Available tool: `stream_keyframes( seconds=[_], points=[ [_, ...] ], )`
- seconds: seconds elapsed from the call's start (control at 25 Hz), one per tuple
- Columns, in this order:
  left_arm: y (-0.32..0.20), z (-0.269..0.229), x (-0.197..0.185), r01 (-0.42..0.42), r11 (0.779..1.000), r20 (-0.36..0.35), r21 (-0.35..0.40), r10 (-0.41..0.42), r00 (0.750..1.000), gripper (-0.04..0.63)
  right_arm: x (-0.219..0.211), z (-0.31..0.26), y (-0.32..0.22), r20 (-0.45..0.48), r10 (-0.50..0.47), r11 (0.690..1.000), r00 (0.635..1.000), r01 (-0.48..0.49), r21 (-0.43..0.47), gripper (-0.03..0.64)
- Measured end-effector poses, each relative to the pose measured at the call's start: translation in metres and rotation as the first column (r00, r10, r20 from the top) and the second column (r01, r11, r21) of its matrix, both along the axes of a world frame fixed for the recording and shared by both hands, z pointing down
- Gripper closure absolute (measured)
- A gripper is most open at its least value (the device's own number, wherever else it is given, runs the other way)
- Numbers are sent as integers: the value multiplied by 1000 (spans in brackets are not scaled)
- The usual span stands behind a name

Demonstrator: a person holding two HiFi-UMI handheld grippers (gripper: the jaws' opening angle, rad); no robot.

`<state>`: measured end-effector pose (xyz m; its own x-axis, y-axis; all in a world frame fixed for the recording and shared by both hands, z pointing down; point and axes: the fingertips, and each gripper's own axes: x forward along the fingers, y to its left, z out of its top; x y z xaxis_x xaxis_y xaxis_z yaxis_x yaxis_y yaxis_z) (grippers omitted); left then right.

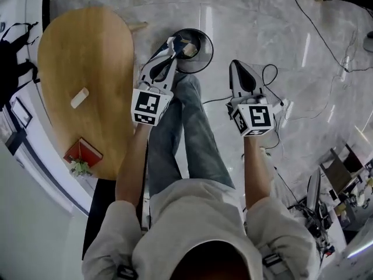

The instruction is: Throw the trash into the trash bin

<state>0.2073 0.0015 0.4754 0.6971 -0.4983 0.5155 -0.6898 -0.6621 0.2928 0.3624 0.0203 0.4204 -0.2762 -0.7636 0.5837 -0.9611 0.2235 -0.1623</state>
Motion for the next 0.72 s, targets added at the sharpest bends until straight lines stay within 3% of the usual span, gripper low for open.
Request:
stream_keyframes(
  seconds=[0.28, 0.4, 0.44, 0.48, 0.56, 0.72],
  points=[
    [17, 33, 40, -131, 990, 1, -57, 132, 991, 577, 13, 10, 15, -3, 71, 997, 997, -71, -19, 588],
    [34, 66, 58, -215, 967, 30, -135, 221, 975, 575, 16, 10, 12, -6, 75, 997, 997, -75, -12, 589],
    [41, 77, 63, -250, 954, 44, -165, 260, 965, 510, 16, 10, 11, -6, 75, 997, 997, -75, -10, 588],
    [46, 86, 67, -281, 941, 54, -191, 296, 954, 378, 16, 9, 10, -6, 74, 997, 997, -75, -7, 588],
    [50, 94, 70, -310, 928, 68, -209, 330, 942, 350, 15, 8, 7, -5, 71, 997, 997, -71, -3, 589],
    [35, 82, 66, -243, 955, 45, -167, 254, 966, 351, 12, 7, 1, -8, 40, 999, 999, -40, -6, 588]
  ],
)
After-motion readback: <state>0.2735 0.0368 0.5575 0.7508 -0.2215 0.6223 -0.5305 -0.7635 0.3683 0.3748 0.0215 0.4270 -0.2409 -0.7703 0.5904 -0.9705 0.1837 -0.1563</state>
